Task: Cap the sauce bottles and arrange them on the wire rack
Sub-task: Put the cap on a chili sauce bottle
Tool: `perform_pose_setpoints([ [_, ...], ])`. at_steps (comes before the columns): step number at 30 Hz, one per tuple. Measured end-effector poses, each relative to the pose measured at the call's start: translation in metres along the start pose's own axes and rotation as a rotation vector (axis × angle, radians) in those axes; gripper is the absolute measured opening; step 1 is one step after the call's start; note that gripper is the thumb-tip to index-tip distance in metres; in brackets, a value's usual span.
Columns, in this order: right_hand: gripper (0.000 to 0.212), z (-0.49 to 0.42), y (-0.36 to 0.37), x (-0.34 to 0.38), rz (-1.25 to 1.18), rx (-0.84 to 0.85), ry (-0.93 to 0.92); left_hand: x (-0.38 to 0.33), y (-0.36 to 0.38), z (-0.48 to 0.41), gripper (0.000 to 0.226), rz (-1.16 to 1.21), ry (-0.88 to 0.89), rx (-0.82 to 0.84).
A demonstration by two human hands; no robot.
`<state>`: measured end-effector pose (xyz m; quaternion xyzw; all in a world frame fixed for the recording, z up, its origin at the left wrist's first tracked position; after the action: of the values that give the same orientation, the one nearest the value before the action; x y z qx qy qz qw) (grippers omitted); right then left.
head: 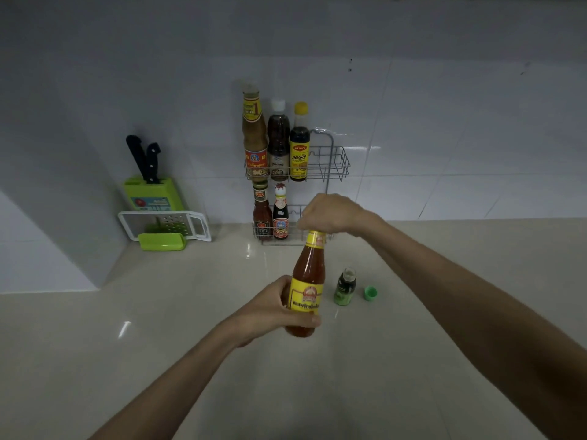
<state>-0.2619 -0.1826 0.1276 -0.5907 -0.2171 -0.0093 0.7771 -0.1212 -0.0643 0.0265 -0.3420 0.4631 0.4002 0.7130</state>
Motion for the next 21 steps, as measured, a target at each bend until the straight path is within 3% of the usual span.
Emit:
perform_pose_setpoints([
  [4, 0.053, 0.003, -0.011, 0.005, -0.231, -0.146, -0.045, 0.007, 0.000, -0.012, 0.046, 0.062, 0.054, -0.128],
  [6, 0.057, 0.010, 0.000, 0.002, -0.430, -0.128, -0.002, 0.013, -0.004, -0.022, 0.046, 0.098, 0.056, -0.189],
  [10, 0.052, 0.021, 0.051, -0.024, -0.663, 0.087, -0.018, 0.022, -0.011, -0.037, 0.042, 0.142, 0.037, -0.212],
  [15, 0.044, 0.003, 0.076, -0.040, -0.855, -0.020, -0.017, 0.026, -0.018, -0.066, 0.049, 0.139, 0.019, -0.188],
  [18, 0.040, -0.021, 0.068, -0.051, -0.890, -0.121, -0.021, 0.024, -0.037, -0.095, 0.064, 0.131, 0.000, -0.154],
  [21, 0.041, -0.054, 0.065, -0.066, -0.870, -0.316, -0.038, 0.022, -0.065, -0.124, 0.093, 0.111, -0.056, -0.180],
])
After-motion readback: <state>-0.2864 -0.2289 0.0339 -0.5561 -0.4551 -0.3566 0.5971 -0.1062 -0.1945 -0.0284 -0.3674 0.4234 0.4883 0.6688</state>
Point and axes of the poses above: each hand's wrist, its own z-axis away from the middle knuckle, its own y-axis out of the palm, x = y × z, the point moved 1 cm from there along -z, towards the middle knuckle, and after that the axes turned 1 degree about -y, right-handed, at the moved point
